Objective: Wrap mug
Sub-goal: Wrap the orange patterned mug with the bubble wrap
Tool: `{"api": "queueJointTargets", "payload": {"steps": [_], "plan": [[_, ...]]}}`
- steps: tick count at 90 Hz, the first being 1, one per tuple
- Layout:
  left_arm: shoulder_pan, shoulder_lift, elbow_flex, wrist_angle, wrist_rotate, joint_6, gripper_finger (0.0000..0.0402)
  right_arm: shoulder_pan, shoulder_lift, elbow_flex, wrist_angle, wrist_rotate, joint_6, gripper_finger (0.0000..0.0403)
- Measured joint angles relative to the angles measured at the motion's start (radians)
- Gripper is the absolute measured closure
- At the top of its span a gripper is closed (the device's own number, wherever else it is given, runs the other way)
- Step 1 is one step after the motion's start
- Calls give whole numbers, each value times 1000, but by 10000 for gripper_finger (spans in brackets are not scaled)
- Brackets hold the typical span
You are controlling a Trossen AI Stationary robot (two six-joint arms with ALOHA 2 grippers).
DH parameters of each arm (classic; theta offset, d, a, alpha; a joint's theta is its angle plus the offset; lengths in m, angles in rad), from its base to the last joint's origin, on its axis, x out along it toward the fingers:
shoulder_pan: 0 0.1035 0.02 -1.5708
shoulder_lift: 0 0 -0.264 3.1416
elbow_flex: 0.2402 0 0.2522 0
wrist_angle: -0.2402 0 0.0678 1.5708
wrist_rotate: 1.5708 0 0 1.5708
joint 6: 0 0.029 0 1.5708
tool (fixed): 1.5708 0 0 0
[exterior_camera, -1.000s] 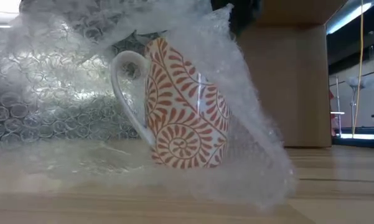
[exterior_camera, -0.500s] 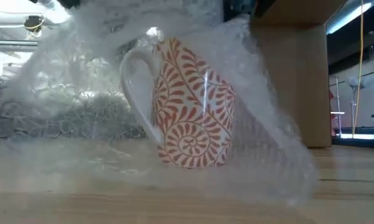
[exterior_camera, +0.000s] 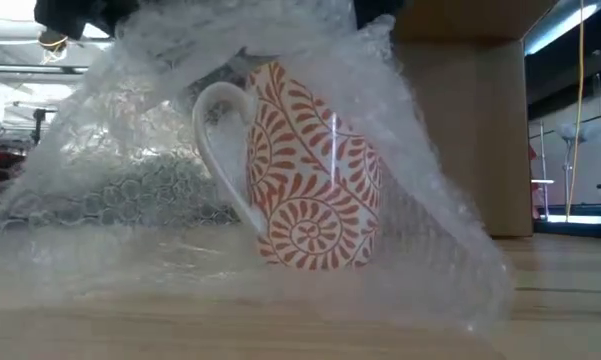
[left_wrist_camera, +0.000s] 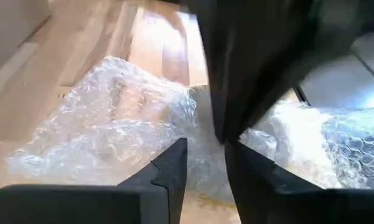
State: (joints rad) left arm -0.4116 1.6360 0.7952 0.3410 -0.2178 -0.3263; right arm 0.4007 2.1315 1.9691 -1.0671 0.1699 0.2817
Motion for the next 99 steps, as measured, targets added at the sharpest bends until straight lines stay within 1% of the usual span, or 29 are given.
{"api": "queueJointTargets", "payload": {"steps": [6,11,16,22,36,47,55,68,75,85,99], "plan": [[0,0,0,-1,2,-4,310,-1,-2,69,-96,59,3,402],[-1,0,0,-2,3,-5,310,-2,-7,97,-174,120,9,402],[-6,0,-1,-3,2,-5,310,-12,-7,98,-240,158,24,402],[-11,0,-1,-1,2,-2,310,-29,-5,64,-267,161,28,402],[-22,0,-2,12,5,0,310,-80,-2,-97,-165,176,27,402],[-23,0,-2,14,8,-3,310,-93,-2,-188,-42,129,19,402],[-21,0,-2,15,11,0,310,-76,-7,-183,-1,106,9,402],[-17,0,-3,15,11,1,310,-35,-43,-125,33,151,6,402],[-14,1,-3,18,11,1,310,-13,-55,-101,69,150,5,402],[-11,0,-3,17,8,-4,310,15,-55,-107,120,89,1,402],[-11,1,-3,17,2,-7,310,45,-52,-175,217,30,10,402]]}}
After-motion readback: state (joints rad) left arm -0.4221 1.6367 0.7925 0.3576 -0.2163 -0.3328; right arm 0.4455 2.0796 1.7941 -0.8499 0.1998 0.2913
